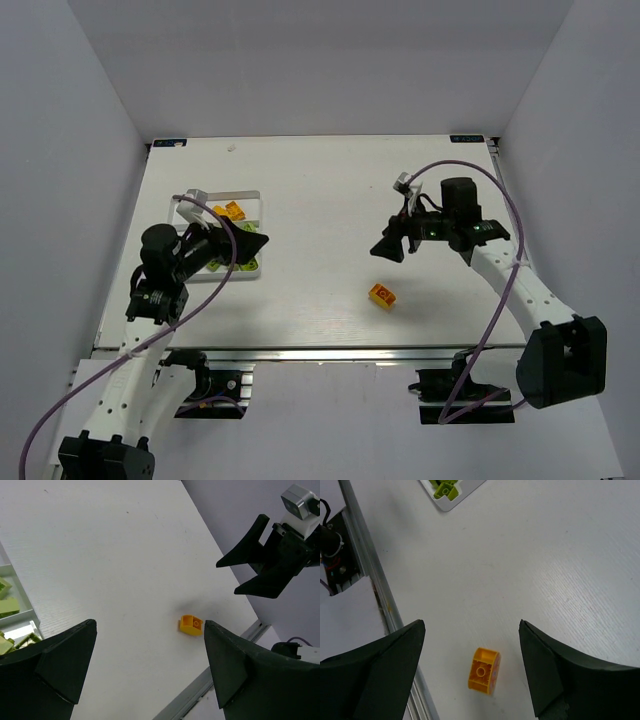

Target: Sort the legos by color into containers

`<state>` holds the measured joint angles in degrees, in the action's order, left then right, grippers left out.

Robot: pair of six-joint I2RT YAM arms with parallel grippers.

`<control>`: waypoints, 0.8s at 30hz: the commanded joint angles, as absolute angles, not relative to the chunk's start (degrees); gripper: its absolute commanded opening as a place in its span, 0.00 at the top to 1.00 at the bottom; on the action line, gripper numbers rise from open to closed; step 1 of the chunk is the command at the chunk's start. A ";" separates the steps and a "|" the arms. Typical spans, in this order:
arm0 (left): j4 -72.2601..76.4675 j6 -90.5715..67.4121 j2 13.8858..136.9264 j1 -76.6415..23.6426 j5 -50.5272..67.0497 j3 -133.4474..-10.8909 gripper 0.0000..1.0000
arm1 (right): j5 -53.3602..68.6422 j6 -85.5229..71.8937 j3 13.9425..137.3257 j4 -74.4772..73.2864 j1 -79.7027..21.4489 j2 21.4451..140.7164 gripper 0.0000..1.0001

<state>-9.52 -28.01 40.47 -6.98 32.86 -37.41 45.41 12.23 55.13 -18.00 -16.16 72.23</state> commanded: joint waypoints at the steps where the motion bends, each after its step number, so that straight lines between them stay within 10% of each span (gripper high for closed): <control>1: -11.52 -29.97 42.01 -8.78 34.54 -39.64 0.02 | 49.84 13.01 53.79 -19.07 -13.63 68.21 0.20; 4: -9.85 -30.15 45.86 -11.93 32.79 -38.94 0.04 | 48.17 12.83 54.66 -19.94 -11.17 67.76 0.28; 11: -5.80 -28.66 65.10 -31.59 20.14 -45.86 0.11 | 41.40 10.99 56.16 -20.56 -7.74 69.87 0.86; 24: -25.12 -50.84 97.82 -55.72 -9.23 -70.92 0.03 | 28.83 6.24 54.32 -16.88 -1.23 63.29 0.19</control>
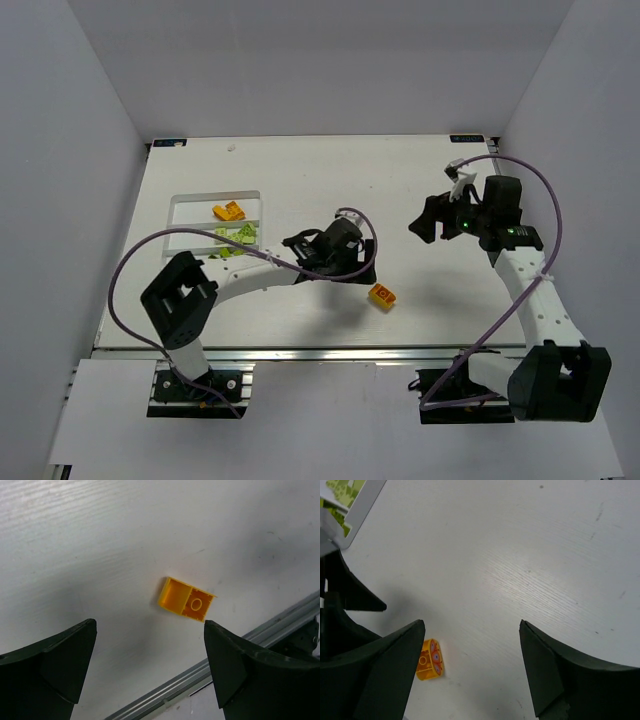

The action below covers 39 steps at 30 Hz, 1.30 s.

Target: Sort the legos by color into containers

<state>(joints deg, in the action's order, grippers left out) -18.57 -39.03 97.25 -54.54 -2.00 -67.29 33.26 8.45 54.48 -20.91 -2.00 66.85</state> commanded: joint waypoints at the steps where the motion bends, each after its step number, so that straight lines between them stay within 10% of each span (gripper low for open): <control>1: -26.09 -53.06 98.95 -55.72 -9.66 -71.80 0.02 | 28.13 5.72 54.23 -16.61 -0.88 63.02 0.18; 21: -57.82 -87.10 119.43 -62.23 -12.13 -105.10 0.02 | 33.13 4.31 53.70 -16.87 6.15 59.33 0.18; 39: -59.94 -89.39 124.36 -63.28 -13.45 -108.70 0.02 | 37.96 3.08 53.09 -16.87 10.19 58.62 0.19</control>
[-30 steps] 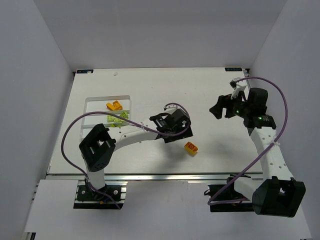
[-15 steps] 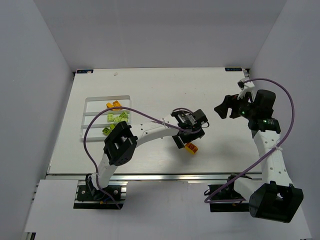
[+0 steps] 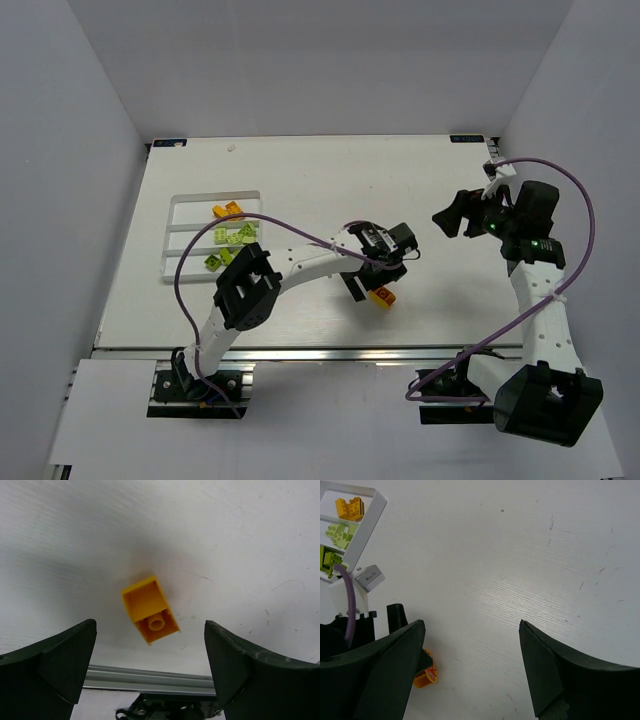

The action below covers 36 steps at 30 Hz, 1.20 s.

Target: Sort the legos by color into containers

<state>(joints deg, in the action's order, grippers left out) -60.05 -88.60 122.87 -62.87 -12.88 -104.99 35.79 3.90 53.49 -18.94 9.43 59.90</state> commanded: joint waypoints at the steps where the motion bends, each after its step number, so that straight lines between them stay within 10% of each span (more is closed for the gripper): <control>1: -60.29 -89.38 124.71 -63.28 -13.62 -109.24 0.02 | 38.14 3.08 53.09 -16.79 10.37 58.36 0.19; 22: -53.71 -88.16 126.65 -63.28 -10.90 -105.21 0.36 | 41.92 2.37 52.47 -16.70 12.83 57.66 0.20; 36: -53.70 -75.61 115.78 -61.00 -18.08 -98.36 0.99 | 43.86 1.76 51.86 -16.35 13.71 57.31 0.23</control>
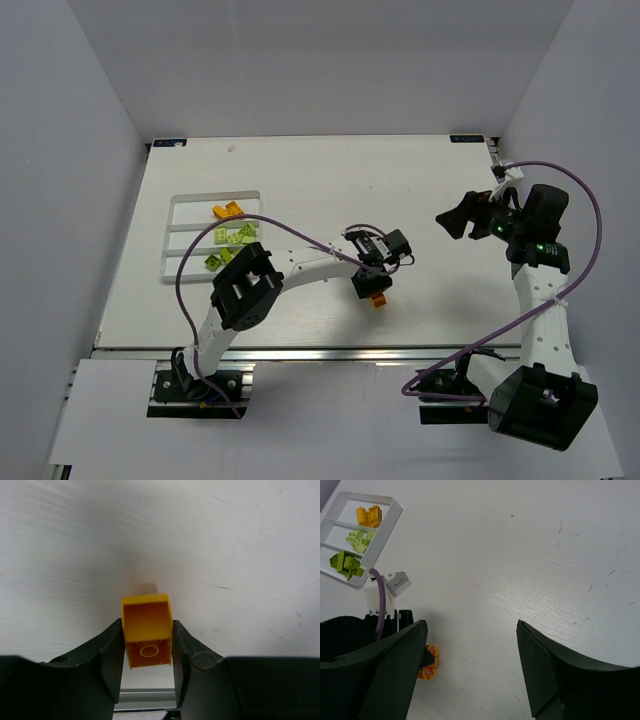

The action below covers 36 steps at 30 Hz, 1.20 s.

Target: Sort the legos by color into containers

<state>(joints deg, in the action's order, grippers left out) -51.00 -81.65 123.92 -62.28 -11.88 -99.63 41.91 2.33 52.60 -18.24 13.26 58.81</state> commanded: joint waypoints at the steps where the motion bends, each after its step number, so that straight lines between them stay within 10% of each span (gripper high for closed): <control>1: -54.83 -75.15 114.10 -60.47 -19.50 -95.83 1.00 | 43.94 1.84 51.86 -16.43 13.71 57.39 0.24; 7: -51.77 -69.79 96.02 -51.43 -26.17 -81.93 1.00 | 45.79 2.55 51.68 -16.79 13.62 57.57 0.32; 19: -53.88 -52.74 90.25 -28.15 -38.41 -84.28 1.00 | 53.70 7.21 51.94 -19.51 13.01 58.45 0.94; 36: -48.25 -39.29 103.71 -8.80 -30.85 -94.13 1.00 | 54.05 7.65 51.50 -19.25 12.22 58.18 0.86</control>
<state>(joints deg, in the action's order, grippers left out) -50.02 -42.59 103.70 -10.70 -32.29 -91.68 52.73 6.81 51.64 -19.62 12.58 58.61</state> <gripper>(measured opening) 0.473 0.134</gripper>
